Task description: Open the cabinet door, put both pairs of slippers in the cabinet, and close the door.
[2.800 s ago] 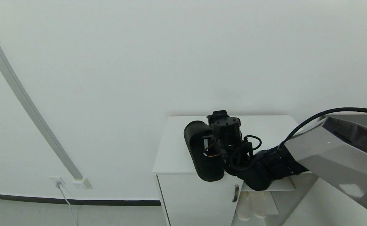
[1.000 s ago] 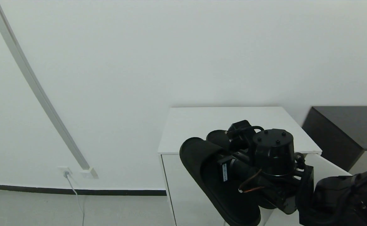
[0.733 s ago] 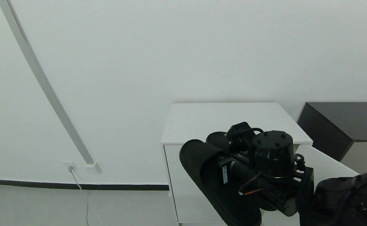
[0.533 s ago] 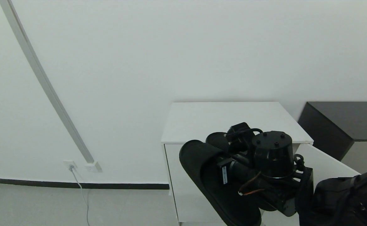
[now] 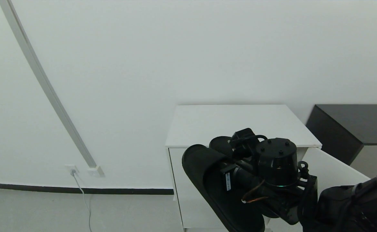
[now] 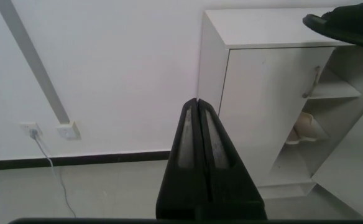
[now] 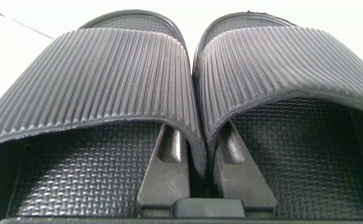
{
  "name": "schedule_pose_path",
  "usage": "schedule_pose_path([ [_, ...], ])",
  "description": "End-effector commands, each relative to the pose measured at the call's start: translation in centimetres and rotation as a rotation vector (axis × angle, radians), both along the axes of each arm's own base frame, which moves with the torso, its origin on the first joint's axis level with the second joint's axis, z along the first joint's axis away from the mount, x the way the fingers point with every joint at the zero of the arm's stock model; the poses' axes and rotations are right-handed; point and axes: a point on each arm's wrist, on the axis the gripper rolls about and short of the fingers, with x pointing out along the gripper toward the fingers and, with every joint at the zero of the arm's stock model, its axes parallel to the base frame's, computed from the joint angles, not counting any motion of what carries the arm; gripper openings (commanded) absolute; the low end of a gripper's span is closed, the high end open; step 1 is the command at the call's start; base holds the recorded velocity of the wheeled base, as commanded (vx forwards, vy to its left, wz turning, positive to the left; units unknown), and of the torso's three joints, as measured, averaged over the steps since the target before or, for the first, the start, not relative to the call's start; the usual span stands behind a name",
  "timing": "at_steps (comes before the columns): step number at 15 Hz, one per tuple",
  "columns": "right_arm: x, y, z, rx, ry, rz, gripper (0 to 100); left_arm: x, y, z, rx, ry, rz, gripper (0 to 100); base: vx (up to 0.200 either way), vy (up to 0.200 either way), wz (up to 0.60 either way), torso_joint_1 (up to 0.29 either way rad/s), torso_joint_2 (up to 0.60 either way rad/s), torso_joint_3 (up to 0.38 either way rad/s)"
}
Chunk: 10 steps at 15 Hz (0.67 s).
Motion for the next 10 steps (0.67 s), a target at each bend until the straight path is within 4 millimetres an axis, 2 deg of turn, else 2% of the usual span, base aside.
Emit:
schedule_pose_path([
  [1,0.00,0.15,-0.13,-0.002,0.002,0.002,0,-0.01,0.00,0.02,0.000,-0.001,0.000,0,0.000,0.000,0.00,0.000,0.00,0.000],
  [5,-0.10,0.27,0.03,0.012,-0.010,0.007,0,-0.01,0.00,0.02,0.000,-0.001,0.000,0,0.000,0.000,0.00,0.000,0.00,0.000],
  [10,-0.39,0.53,-0.09,0.011,-0.012,0.010,0,0.01,0.01,-0.02,0.003,0.000,0.006,0,0.000,-0.200,0.00,0.002,0.00,0.000],
])
